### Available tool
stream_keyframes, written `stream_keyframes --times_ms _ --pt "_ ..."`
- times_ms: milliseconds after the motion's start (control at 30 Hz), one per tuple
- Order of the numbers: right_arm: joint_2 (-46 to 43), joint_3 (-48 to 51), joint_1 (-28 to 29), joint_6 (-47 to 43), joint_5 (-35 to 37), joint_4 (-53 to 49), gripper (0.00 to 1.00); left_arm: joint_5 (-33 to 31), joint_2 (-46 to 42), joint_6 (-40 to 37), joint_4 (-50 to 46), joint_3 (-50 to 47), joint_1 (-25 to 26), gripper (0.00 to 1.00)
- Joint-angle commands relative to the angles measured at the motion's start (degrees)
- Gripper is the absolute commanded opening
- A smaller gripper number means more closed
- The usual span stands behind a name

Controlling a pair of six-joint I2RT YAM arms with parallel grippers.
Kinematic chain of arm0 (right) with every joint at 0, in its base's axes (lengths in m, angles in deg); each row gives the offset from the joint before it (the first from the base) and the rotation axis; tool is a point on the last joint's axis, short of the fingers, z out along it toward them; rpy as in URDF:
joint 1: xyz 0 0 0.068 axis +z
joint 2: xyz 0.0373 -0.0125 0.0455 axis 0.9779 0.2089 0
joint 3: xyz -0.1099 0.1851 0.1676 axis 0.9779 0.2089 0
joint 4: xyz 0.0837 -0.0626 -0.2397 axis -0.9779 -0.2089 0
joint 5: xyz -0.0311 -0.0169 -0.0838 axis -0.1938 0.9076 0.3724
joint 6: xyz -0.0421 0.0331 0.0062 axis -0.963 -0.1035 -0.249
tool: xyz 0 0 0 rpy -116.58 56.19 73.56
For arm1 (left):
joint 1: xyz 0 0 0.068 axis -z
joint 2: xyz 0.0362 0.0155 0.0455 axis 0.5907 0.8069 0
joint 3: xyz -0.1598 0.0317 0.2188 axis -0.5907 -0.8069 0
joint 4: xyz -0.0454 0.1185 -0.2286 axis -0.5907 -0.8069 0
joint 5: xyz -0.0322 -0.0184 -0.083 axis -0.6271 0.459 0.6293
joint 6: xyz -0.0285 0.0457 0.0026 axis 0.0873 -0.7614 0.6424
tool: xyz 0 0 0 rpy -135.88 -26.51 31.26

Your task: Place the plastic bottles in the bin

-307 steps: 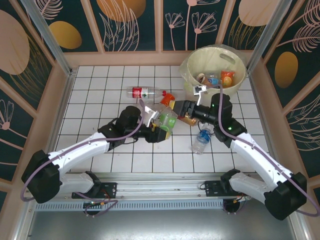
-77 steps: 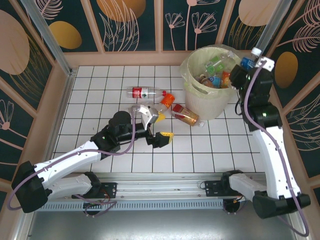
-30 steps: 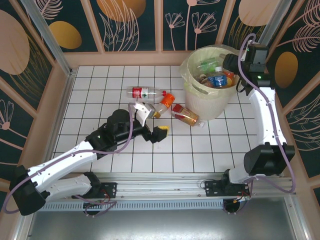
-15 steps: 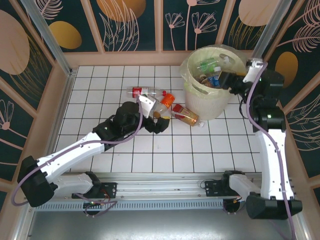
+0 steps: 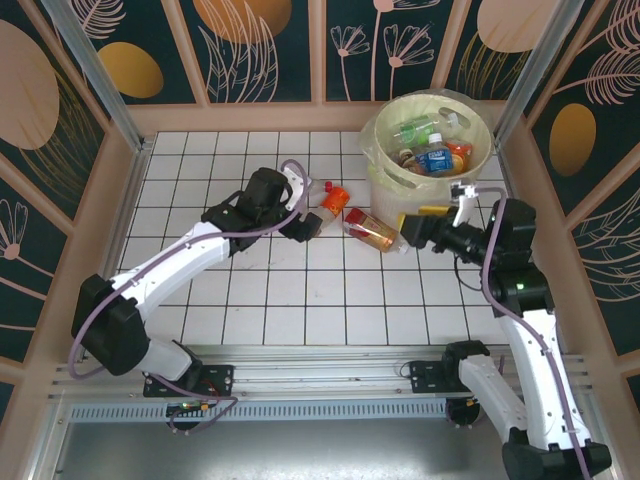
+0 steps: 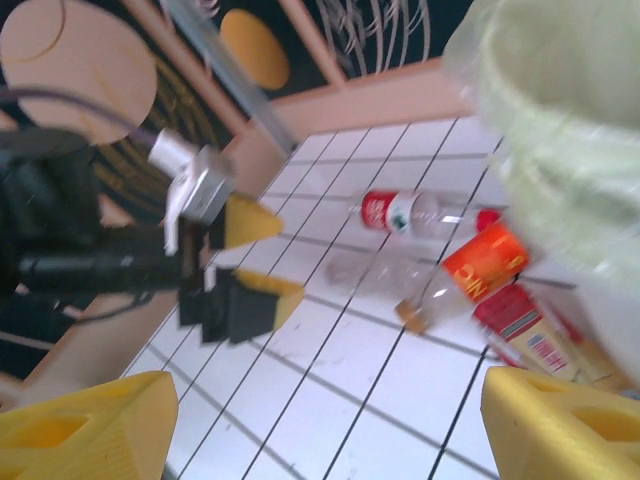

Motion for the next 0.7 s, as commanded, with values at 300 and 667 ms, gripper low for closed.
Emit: stream_keyframes --times_ms 300,667 --pt "-3.8 6.9 2.5 2.7 -3.2 3.6 0.80 -0.1 11.5 -21.3 -11.4 8.3 -7.6 0.99" --pt "-5.0 7.7 2.6 1.4 -2.6 1.2 0.80 4.1 25.4 -24.1 -10.2 13.4 -13.8 0.99"
